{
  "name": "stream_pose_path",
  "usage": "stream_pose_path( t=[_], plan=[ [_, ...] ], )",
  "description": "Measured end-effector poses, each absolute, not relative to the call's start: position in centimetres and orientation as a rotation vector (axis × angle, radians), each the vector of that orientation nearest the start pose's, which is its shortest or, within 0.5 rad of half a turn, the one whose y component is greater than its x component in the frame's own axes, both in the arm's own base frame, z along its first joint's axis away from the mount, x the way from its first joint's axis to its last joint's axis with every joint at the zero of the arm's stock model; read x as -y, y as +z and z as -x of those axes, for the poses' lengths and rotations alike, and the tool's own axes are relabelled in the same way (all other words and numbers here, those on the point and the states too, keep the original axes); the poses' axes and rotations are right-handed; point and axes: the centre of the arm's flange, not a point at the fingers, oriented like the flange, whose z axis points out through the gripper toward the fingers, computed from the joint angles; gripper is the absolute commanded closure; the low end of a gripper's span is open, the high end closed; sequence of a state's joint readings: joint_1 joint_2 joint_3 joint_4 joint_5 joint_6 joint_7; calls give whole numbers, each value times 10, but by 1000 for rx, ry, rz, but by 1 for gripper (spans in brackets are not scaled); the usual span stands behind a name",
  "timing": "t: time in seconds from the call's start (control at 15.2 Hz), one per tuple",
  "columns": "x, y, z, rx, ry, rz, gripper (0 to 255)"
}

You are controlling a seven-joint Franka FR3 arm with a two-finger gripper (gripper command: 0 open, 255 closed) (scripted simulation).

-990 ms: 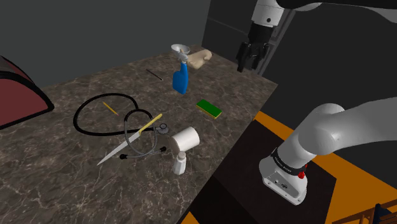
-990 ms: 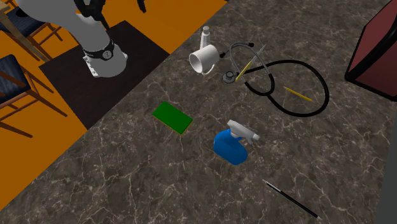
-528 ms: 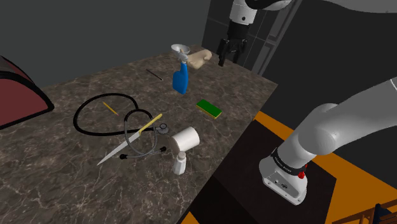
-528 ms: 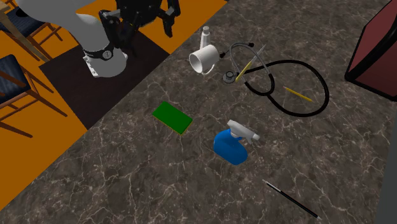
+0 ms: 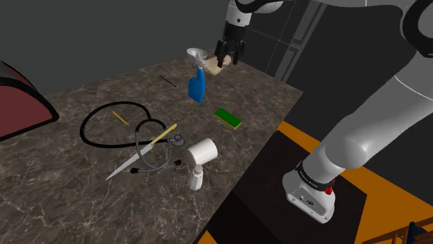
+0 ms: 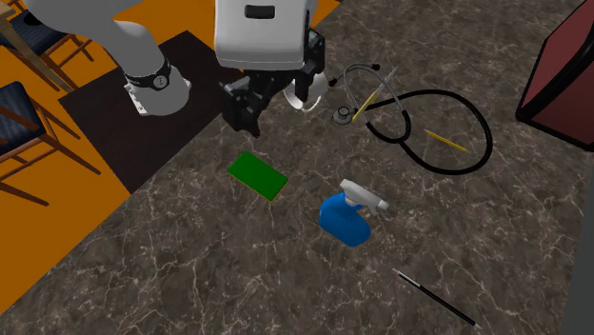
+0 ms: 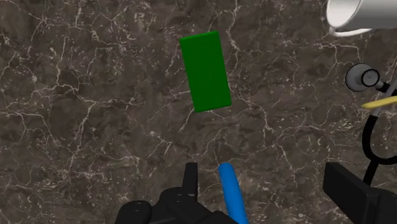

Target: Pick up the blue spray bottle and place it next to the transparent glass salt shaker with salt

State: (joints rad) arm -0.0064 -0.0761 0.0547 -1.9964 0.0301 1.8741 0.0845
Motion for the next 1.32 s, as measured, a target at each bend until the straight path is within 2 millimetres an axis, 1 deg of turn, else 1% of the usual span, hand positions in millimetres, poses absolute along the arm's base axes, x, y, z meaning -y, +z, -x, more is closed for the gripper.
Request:
stream_pose_path(
  t=[0.13, 0.26, 0.33, 0.59, 0.73, 0.92, 1.19, 1.32],
  plan=[
    [-31, 483, -551, -53, 64, 3122, 0],
    [-32, 479, -578, -36, 53, 3126, 0],
    [-31, 477, -587, -26, 48, 3127, 0],
    [-35, 466, -642, 9, 27, 3134, 0],
    [-40, 461, -660, 25, 18, 3136, 0],
    [-41, 448, -669, 30, 14, 3138, 0],
    [-39, 425, -670, 31, 14, 3138, 0],
    [-40, 421, -670, 31, 14, 3138, 0]
  ],
)
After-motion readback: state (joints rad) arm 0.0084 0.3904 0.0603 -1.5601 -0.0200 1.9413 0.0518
